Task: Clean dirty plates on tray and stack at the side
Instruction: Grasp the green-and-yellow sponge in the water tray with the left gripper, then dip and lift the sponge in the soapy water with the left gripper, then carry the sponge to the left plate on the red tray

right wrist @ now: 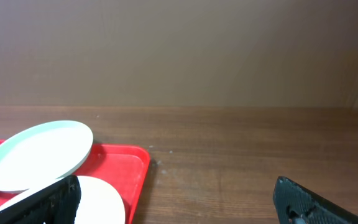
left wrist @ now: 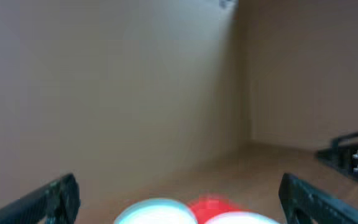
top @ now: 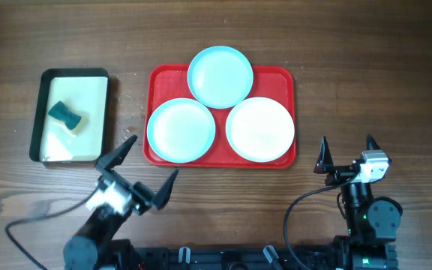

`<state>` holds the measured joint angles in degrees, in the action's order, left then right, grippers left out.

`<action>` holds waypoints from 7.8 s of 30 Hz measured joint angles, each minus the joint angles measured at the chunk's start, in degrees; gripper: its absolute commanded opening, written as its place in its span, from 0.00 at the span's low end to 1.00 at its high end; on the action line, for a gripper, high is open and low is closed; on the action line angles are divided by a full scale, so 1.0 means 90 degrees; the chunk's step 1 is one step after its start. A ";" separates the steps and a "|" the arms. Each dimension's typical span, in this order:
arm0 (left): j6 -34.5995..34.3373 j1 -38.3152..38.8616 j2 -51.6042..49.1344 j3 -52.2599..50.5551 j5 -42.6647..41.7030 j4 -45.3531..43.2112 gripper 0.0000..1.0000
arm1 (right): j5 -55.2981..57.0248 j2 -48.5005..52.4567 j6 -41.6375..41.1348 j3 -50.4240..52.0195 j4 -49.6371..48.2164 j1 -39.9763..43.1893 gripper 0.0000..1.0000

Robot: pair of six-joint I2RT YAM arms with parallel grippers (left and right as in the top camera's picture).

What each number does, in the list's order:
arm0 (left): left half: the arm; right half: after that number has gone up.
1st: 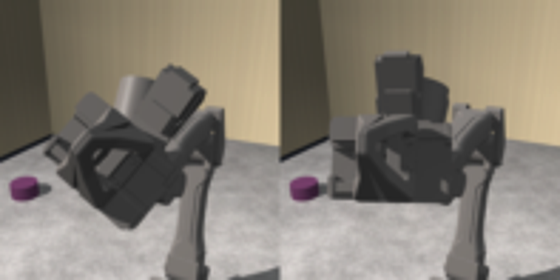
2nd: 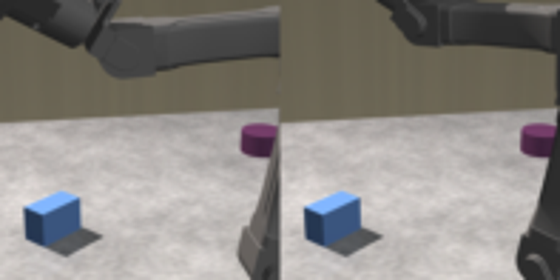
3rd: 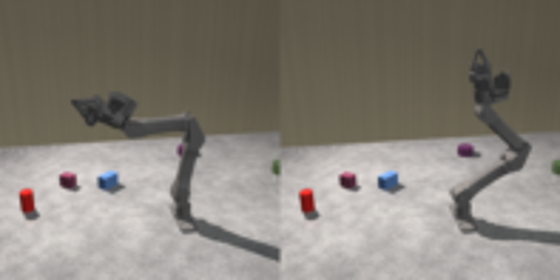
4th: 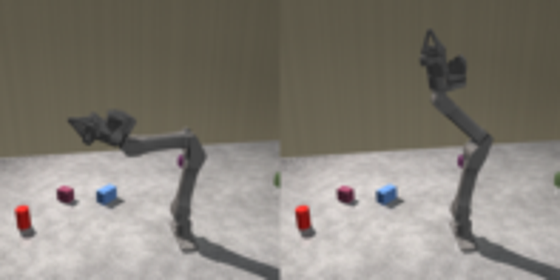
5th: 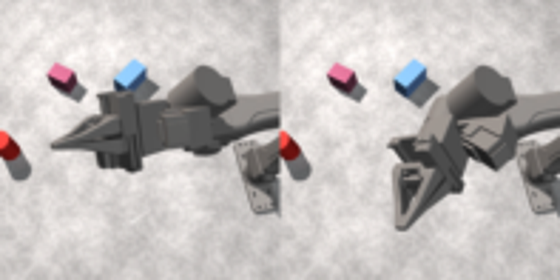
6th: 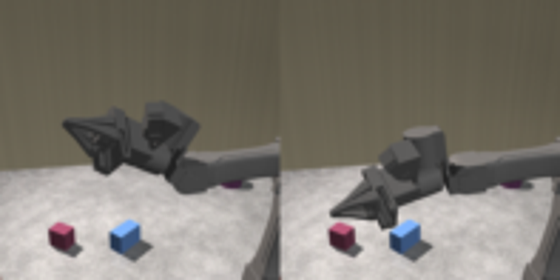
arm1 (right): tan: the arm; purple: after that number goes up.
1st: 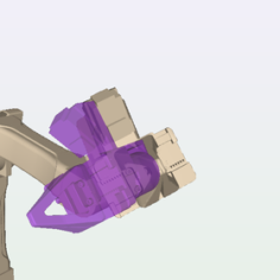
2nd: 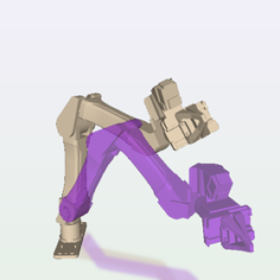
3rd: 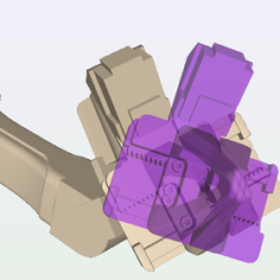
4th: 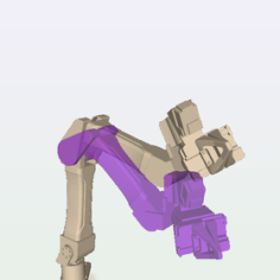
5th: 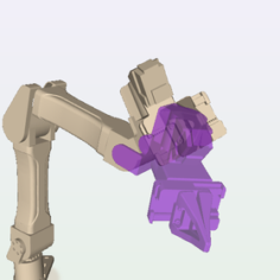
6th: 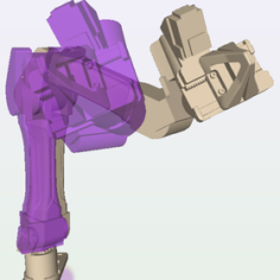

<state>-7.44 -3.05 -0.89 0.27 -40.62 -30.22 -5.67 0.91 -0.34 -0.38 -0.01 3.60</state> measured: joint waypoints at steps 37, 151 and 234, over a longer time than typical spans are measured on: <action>-0.2616 -0.2091 -1.2621 1.0234 0.5918 0.9355 1.00 | 0.0022 0.0029 0.0000 0.0002 0.0000 -0.0002 1.00; -0.2042 -0.2407 -1.2976 0.9906 0.4306 0.9085 0.04 | 0.0022 0.0029 0.0000 0.0002 0.0000 0.0000 1.00; -0.2754 0.2890 -1.0518 0.6725 0.4804 0.7463 0.20 | 0.0022 0.0029 0.0000 0.0002 0.0000 0.0000 1.00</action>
<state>-32.23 22.96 -95.55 60.80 2.61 36.95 -5.48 1.17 -0.34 -0.36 -0.01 3.60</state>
